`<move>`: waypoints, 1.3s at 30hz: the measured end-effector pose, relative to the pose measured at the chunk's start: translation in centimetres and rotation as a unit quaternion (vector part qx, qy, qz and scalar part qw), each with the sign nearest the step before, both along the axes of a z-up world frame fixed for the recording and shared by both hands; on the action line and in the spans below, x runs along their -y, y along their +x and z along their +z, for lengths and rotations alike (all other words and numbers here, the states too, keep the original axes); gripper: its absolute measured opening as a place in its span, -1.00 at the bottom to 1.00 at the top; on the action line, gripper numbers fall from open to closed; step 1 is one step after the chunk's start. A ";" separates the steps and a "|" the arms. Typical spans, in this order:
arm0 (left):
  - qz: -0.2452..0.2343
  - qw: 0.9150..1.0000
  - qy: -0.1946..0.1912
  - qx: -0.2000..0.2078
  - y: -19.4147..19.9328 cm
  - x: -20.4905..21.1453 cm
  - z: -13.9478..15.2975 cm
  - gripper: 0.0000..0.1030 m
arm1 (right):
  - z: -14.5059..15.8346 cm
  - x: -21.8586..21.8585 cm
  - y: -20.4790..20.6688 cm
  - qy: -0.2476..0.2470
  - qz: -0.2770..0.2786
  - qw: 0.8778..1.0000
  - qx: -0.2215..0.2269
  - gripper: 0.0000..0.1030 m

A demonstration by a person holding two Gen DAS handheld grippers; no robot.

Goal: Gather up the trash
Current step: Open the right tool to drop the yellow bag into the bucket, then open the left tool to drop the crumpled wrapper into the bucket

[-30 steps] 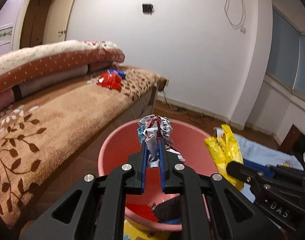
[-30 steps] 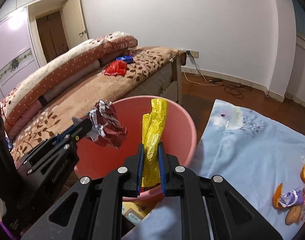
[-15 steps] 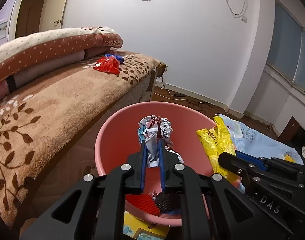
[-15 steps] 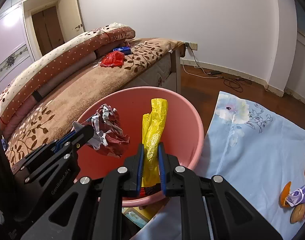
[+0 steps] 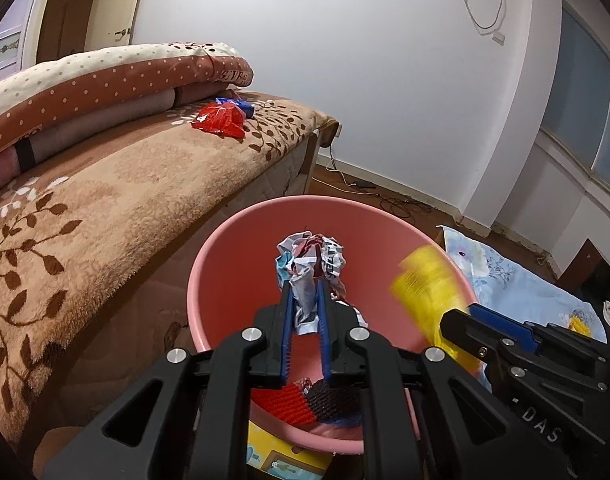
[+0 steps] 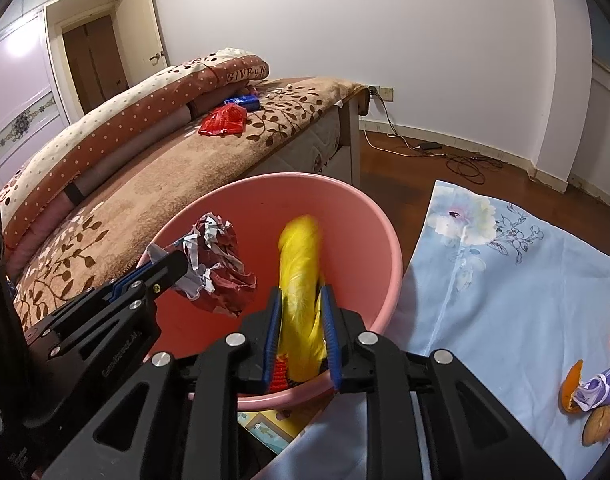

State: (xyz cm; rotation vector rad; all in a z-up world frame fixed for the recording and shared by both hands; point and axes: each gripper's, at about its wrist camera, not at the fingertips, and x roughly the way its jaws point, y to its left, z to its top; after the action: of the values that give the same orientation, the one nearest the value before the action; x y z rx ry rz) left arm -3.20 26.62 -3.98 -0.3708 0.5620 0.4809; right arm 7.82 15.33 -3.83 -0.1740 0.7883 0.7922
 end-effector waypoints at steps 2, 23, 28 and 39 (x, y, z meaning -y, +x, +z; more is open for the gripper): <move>0.001 1.000 0.000 -0.003 0.1 0.0 0.0 -0.79 | 0.0 0.1 -0.1 0.002 0.001 1.000 0.002 -0.63; 0.008 1.000 -0.006 -0.013 0.3 -0.3 -0.3 -0.77 | -0.5 0.2 -0.4 0.000 0.003 1.000 0.001 -0.63; 0.009 1.000 -0.005 -0.015 0.4 -0.3 -0.4 -0.77 | -0.6 0.2 -0.3 -0.001 0.003 1.000 0.001 -0.63; 0.011 1.000 -0.005 -0.017 0.5 -0.4 -0.5 -0.77 | -0.5 0.2 -0.3 -0.001 0.003 1.000 0.001 -0.63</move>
State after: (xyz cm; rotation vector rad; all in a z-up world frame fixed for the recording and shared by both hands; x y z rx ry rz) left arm -2.73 27.00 -4.50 -0.3789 0.5945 0.5056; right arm 7.49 15.16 -4.33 -0.1786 0.7871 0.7965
